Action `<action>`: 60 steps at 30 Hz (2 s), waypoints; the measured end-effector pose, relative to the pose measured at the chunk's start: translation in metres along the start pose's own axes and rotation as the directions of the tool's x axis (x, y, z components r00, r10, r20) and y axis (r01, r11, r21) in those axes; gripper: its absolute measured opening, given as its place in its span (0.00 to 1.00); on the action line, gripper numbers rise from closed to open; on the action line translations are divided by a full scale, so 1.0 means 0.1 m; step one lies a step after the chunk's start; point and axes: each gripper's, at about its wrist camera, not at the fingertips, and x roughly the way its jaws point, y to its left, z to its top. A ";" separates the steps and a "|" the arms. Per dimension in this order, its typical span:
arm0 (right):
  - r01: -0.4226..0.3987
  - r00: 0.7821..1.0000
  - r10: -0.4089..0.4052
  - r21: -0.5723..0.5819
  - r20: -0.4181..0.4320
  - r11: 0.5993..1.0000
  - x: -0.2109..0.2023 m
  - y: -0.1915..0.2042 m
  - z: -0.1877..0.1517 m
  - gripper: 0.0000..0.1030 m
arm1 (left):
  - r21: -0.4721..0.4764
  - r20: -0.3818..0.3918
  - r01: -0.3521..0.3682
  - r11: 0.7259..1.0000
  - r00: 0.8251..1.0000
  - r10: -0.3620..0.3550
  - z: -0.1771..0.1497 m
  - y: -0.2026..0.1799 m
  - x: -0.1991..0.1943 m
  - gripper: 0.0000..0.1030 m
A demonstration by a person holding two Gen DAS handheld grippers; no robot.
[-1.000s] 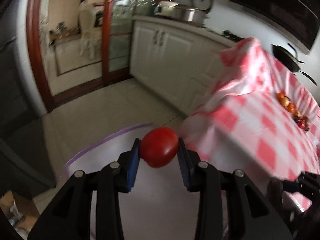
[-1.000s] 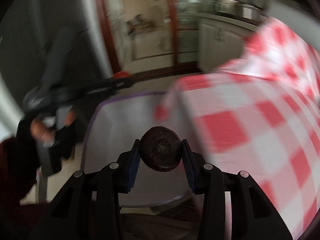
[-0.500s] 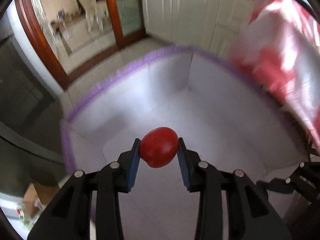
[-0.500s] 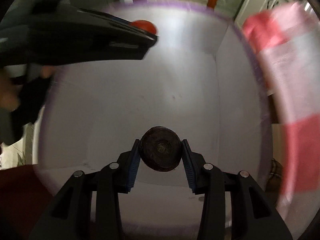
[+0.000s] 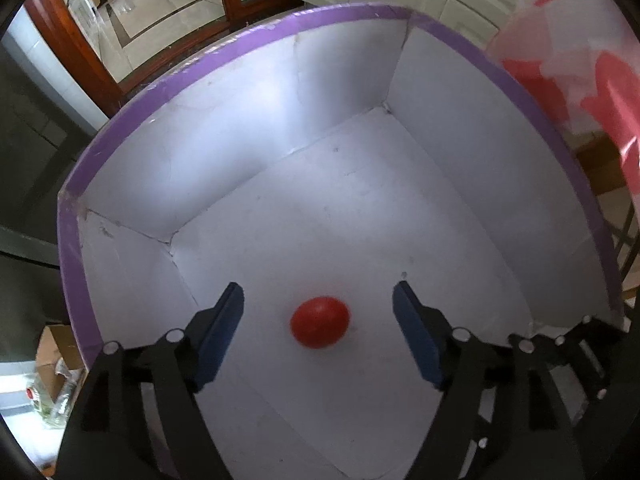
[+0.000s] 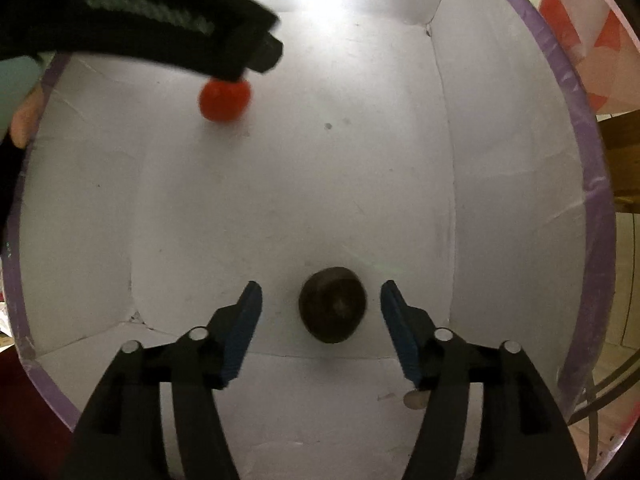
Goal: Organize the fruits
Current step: 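Carry both fruits to the white box and open both tools to drop them, then move both open tools back over the fruit cluster on the table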
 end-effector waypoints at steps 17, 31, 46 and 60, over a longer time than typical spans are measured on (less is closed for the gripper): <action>0.027 0.988 -0.044 -0.111 -0.147 0.993 -0.10 0.30 -0.48 0.77 | 0.009 -0.096 0.001 1.000 0.995 0.000 -0.23 -0.16 0.05 0.77; 0.095 0.728 -0.136 0.098 0.672 0.991 -2.59 -0.19 -1.07 0.86 | 0.039 0.782 -0.066 0.997 0.623 0.011 0.22 -0.87 -2.47 0.99; -0.061 0.482 -0.704 0.822 0.521 0.567 -3.05 -2.63 -3.74 0.96 | 0.582 0.499 0.156 0.798 0.706 -0.502 0.83 -4.74 -2.14 0.99; -0.125 0.752 -0.648 0.991 0.124 0.044 -2.16 -5.49 -4.79 0.73 | 0.546 0.319 0.393 0.740 0.719 -0.618 1.33 -5.97 -1.26 0.99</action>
